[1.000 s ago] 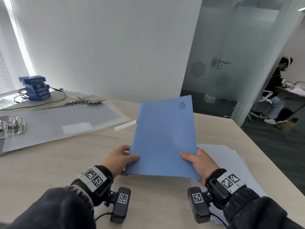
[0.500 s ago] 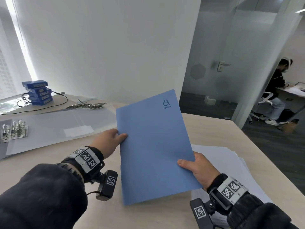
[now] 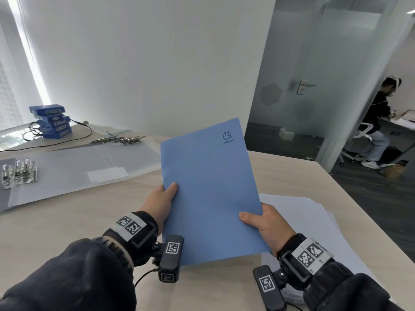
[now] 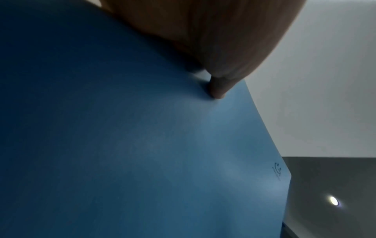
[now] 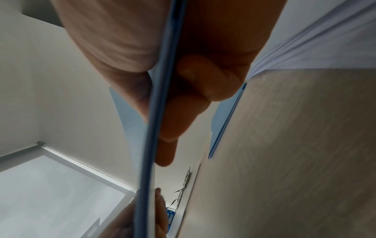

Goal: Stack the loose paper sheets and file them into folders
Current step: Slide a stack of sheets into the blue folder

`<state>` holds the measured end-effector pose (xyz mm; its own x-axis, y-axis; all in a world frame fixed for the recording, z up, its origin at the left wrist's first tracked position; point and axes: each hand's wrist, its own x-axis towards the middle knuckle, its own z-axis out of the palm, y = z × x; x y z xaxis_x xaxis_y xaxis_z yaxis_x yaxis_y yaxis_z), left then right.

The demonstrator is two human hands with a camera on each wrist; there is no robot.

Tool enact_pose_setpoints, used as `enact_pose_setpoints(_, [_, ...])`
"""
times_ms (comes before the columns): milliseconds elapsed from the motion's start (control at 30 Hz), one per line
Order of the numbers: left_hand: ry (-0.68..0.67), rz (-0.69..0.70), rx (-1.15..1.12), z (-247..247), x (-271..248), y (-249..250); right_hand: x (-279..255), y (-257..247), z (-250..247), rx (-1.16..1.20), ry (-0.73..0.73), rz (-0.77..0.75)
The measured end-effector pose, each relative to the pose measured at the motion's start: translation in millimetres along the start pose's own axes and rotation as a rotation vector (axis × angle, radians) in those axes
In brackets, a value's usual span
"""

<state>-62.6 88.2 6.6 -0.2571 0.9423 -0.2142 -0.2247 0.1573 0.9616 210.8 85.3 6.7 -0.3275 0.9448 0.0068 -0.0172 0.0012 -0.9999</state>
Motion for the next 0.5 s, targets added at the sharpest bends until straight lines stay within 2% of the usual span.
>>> enact_pose_setpoints(133, [-0.019, 0.061, 0.077, -2, -3, -4, 2, 1, -6, 0.002, 0.005, 0.021])
enact_pose_setpoints(233, [0.01, 0.051, 0.101, -9, -1, -2, 3, 1, -7, -0.001, 0.011, 0.023])
enact_pose_setpoints(300, [0.044, 0.077, 0.252, -14, 3, 1, 5, 0, -9, -0.009, 0.008, 0.026])
enact_pose_setpoints(400, [0.093, 0.202, 0.547, -28, 10, 6, 7, 0, -11, -0.029, 0.004, 0.039])
enact_pose_setpoints(500, [0.11, 0.266, 0.824, -41, 12, 18, 7, 0, -14, -0.061, -0.005, 0.04])
